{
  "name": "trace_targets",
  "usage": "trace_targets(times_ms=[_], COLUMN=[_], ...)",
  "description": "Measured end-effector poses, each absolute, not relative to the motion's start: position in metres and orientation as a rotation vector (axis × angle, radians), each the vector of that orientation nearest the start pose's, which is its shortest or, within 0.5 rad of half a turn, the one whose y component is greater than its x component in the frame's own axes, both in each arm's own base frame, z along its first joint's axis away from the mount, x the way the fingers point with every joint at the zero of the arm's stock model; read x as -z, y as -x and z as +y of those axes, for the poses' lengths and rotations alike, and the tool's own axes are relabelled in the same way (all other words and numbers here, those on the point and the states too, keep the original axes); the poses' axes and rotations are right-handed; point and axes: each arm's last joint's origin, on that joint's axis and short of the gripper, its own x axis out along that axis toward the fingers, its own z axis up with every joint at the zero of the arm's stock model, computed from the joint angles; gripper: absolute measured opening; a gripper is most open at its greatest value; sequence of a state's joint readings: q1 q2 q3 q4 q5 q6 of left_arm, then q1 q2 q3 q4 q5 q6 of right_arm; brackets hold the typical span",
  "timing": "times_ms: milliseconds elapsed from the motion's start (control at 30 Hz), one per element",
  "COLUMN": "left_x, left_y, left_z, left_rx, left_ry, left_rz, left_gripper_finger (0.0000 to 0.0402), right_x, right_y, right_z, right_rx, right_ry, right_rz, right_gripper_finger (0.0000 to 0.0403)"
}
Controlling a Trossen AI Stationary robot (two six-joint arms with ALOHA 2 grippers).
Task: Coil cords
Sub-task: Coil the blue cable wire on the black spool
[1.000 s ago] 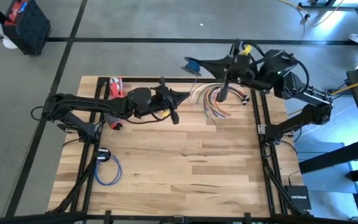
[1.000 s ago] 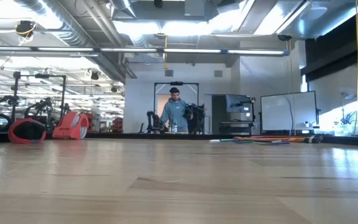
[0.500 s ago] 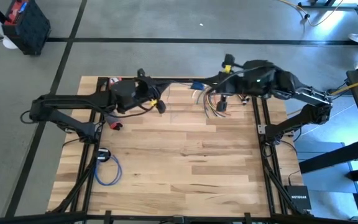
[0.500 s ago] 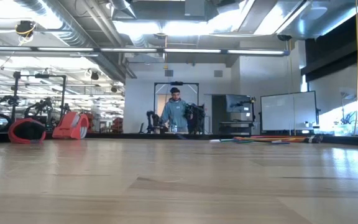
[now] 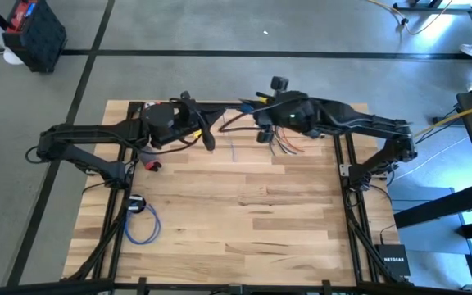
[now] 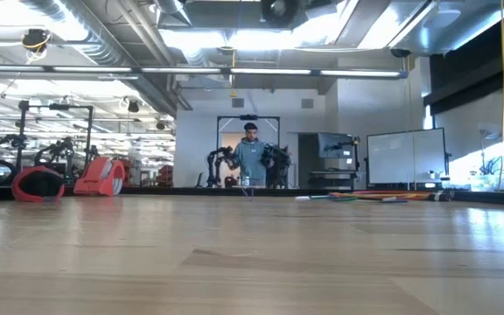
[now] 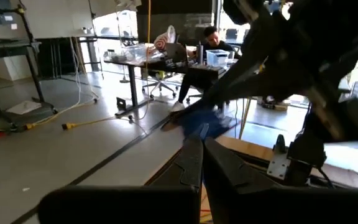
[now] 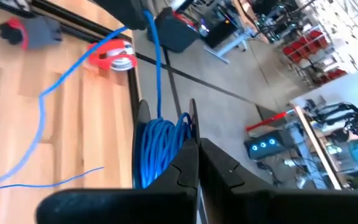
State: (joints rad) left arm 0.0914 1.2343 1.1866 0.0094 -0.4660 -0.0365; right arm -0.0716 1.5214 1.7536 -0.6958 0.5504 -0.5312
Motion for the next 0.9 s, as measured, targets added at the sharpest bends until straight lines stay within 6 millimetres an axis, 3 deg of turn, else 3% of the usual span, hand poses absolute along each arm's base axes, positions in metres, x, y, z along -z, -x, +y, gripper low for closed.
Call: trace_targets(times_ms=[433,600,900], left_x=[-0.379,-0.369,-0.354], left_y=[-0.302,-0.314,-0.332], left_z=[0.024,0.021,0.025], left_rx=[-0.499,-0.501,-0.512], left_ry=[0.019,0.003,-0.072], left_rz=[0.038,0.065,0.112], left_gripper_finger=[0.0,0.0,0.0], right_x=[-0.436,-0.443,-0.473], right_y=[-0.347,-0.349,-0.329], right_z=[-0.041,-0.039,-0.036], right_rx=[0.437,0.436,0.381], right_ry=[0.54,0.529,0.42], right_rz=[0.435,0.355,0.215], right_gripper_finger=[0.0005,0.0005,0.0005])
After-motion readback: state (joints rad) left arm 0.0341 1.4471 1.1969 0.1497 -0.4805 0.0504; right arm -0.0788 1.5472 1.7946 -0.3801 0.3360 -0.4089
